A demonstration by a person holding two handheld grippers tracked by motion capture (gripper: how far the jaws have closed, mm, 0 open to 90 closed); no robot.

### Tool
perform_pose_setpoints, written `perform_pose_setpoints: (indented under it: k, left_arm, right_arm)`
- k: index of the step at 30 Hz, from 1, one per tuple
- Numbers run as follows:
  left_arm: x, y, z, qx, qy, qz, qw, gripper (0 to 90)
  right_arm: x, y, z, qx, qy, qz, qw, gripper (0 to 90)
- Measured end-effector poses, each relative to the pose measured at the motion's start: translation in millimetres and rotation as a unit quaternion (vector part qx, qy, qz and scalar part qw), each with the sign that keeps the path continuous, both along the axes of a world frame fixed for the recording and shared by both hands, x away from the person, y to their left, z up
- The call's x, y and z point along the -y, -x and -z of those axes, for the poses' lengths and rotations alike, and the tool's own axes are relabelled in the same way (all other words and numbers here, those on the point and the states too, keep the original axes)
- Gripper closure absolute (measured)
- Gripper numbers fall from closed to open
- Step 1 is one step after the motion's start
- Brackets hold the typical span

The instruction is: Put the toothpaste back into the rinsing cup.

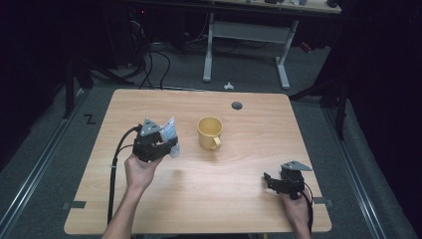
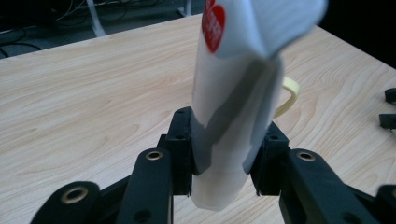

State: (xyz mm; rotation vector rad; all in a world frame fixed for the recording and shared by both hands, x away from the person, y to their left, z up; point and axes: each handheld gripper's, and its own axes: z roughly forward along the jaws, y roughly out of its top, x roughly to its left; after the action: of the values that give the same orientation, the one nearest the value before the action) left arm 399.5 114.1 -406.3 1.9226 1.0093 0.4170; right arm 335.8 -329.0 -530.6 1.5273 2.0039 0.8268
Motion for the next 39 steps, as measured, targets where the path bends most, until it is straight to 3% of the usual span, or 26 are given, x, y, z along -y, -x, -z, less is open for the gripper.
perform_pose_setpoints:
  k: [19, 39]
  left_arm:
    - [11.8, -12.5, -18.0, 0.008, 0.013, 0.013, 0.9998, 65.8]
    - [42.1, -30.5, -37.4, 0.019, -0.007, 0.042, 0.9989, 65.9]
  right_arm:
    - [-0.4, 0.1, -0.1, 0.0, -0.001, -0.001, 1.0, 22.6]
    - [-0.5, 0.1, 0.0, 0.0, -0.001, -0.001, 1.0, 22.6]
